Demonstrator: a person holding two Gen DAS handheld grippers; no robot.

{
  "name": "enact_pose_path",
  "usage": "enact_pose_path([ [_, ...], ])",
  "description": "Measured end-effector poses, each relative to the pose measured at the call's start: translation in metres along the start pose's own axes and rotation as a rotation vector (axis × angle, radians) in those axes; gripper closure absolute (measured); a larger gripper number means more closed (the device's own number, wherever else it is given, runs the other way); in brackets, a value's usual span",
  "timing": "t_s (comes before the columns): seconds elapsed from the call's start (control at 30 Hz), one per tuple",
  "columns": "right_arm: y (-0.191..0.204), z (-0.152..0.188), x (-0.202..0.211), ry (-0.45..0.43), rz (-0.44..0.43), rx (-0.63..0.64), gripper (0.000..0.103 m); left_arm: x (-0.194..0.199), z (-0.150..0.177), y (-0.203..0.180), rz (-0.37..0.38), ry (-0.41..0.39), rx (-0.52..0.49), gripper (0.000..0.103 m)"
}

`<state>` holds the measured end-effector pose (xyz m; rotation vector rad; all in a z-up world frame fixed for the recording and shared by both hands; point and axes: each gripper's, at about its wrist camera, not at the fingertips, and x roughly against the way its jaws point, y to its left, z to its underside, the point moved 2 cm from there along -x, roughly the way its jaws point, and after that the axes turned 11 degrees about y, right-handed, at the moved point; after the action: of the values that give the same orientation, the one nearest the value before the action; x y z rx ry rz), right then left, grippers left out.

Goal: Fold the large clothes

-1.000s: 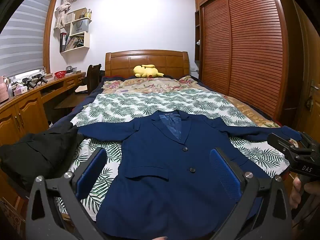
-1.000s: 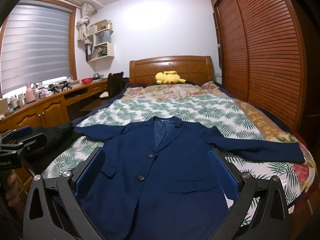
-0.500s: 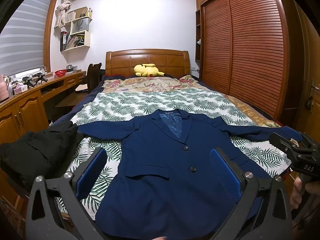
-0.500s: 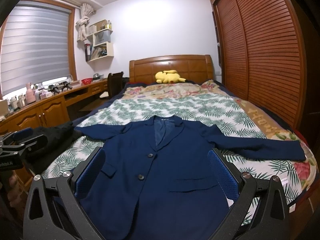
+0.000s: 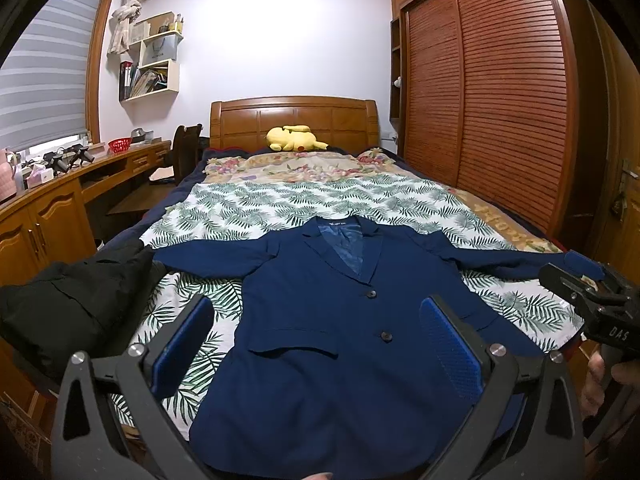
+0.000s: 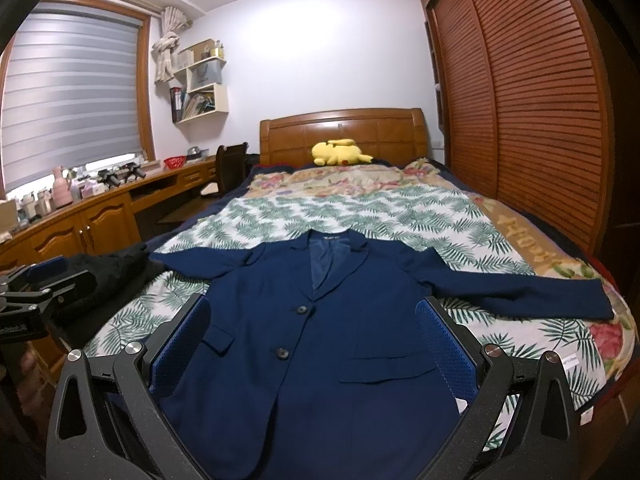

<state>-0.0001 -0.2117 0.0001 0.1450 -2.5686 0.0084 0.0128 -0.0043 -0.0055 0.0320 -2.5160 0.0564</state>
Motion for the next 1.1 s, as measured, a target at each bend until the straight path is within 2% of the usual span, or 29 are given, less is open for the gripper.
enact_pose_path([
  [0.2,0.006,0.002,-0.022,0.027,-0.021,0.029,0.0,-0.026,0.002,0.012,-0.014,0.04,0.009,0.0],
  [0.73,0.02,0.003,-0.12,0.12,-0.097,0.067,0.0,-0.098,0.007,0.061,-0.067,0.14,0.034,0.0],
  [1.1,0.041,-0.03,-0.186,0.126,-0.144,0.123,0.0,-0.143,0.007,0.092,-0.11,0.19,0.01,0.0],
])
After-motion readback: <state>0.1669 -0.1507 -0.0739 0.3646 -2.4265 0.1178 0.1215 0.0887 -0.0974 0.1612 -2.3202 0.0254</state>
